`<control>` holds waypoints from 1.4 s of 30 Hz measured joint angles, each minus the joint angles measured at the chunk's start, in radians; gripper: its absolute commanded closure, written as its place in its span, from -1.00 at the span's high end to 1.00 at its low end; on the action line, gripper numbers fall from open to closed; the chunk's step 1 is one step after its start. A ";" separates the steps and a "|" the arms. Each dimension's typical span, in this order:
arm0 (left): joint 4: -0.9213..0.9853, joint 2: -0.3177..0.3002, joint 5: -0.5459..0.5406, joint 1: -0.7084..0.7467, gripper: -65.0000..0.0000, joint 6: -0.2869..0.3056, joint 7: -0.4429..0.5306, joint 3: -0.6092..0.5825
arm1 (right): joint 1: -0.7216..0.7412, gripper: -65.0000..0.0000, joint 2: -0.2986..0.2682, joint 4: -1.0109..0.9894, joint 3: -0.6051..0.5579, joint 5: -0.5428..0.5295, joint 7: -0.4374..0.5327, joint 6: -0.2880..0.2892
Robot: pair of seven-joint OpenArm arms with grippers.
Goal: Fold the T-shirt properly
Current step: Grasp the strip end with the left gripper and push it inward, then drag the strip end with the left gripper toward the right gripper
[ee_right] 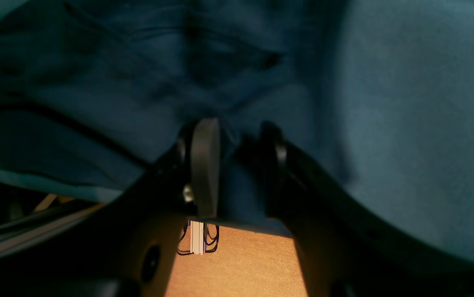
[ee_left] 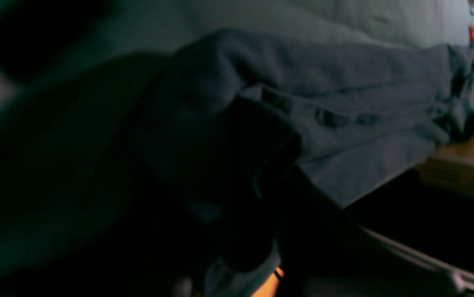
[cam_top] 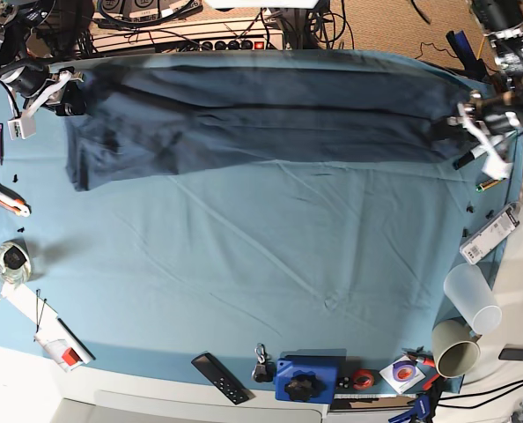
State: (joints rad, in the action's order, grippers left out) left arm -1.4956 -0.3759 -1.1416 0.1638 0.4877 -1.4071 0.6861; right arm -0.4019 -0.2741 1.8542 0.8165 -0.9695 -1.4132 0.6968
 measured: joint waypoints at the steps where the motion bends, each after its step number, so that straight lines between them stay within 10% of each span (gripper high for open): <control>1: -0.014 -0.011 -0.013 0.000 -1.00 0.022 0.000 0.018 | 0.000 -0.46 0.000 0.000 0.000 0.000 0.000 0.000; 9: -0.032 -0.115 -0.024 -0.006 -1.00 0.013 0.000 0.026 | 0.000 -0.46 0.000 0.000 0.000 0.000 0.000 0.000; 16: -0.098 -0.105 -0.310 -0.002 -1.00 0.097 0.000 0.024 | 0.000 -0.46 0.000 0.000 0.000 0.000 0.015 0.000; 34: -0.565 -0.008 -0.307 0.159 -1.00 0.135 -0.007 0.014 | 0.000 -0.46 0.000 0.000 0.001 0.000 0.015 0.000; 42: -0.565 0.027 -0.107 0.151 -1.00 0.135 -0.006 -0.237 | 0.000 -0.46 0.000 0.000 0.001 0.000 0.015 0.000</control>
State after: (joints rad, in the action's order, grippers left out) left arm -2.0605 -0.3485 -1.2484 0.3153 0.6231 -1.4136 0.4496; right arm -0.4019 -0.2741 1.8542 0.8173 -0.9695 -1.3979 0.6968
